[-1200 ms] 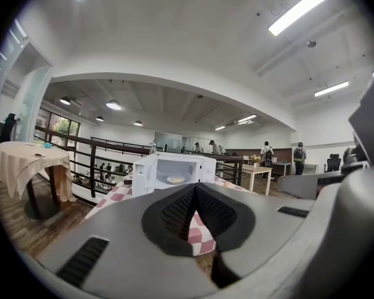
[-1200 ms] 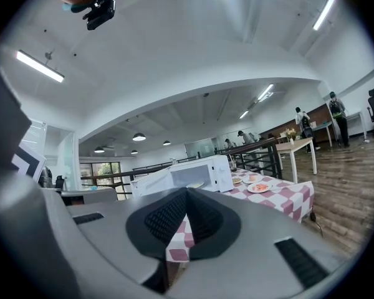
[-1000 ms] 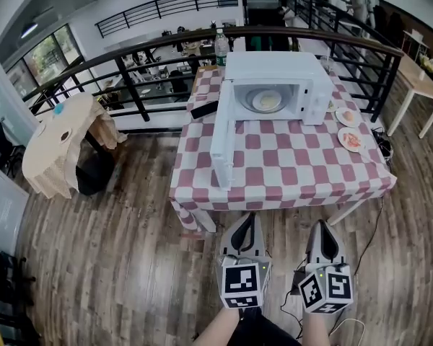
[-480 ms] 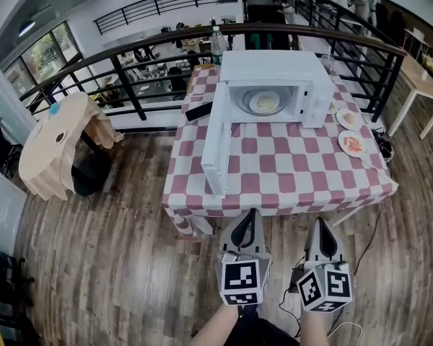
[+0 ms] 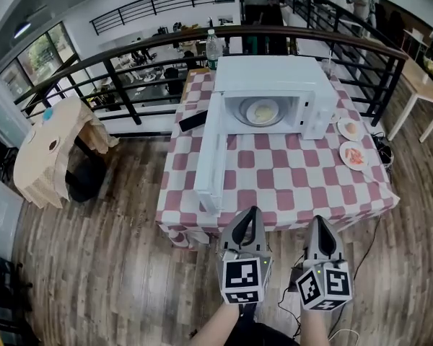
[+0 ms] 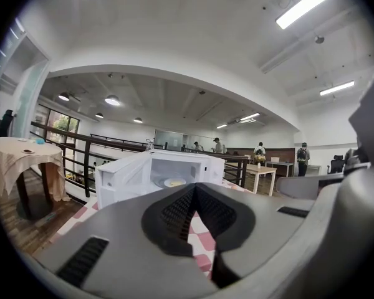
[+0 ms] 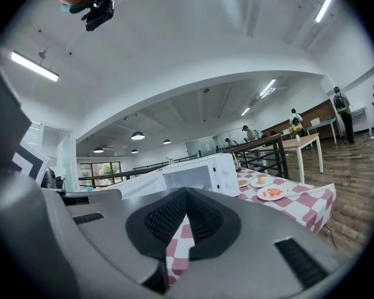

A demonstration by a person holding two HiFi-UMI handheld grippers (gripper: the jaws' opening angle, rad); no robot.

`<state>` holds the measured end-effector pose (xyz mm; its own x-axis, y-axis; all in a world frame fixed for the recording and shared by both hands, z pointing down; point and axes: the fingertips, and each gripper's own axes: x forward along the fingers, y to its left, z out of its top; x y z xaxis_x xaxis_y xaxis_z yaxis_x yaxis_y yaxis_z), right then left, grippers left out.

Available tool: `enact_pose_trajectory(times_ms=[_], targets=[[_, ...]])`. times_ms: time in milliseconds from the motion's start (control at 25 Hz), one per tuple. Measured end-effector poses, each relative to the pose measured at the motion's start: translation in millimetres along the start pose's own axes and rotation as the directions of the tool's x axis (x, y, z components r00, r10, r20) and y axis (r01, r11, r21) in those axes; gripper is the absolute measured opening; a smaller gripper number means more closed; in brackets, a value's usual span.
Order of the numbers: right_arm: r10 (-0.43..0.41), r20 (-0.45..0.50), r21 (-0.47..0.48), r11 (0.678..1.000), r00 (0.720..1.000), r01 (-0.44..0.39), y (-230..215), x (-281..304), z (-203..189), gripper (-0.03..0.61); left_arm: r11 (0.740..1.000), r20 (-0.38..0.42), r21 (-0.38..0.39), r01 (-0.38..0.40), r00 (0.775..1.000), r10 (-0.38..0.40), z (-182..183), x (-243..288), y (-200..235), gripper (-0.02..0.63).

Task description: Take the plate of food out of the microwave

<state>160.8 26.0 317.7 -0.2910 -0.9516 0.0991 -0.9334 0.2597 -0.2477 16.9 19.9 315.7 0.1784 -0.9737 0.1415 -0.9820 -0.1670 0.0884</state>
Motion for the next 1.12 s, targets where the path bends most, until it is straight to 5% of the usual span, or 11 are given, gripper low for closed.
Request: enact_pose_trajectory(times_ms=[1120], targets=[[-0.043, -0.031, 0.018, 0.999, 0.999, 0.043, -30.3, 162.9, 7.7, -0.005, 1.000, -0.043, -0.004, 0.017, 0.999, -0.018, 6.5, 161.1, 44.4, 0.008]])
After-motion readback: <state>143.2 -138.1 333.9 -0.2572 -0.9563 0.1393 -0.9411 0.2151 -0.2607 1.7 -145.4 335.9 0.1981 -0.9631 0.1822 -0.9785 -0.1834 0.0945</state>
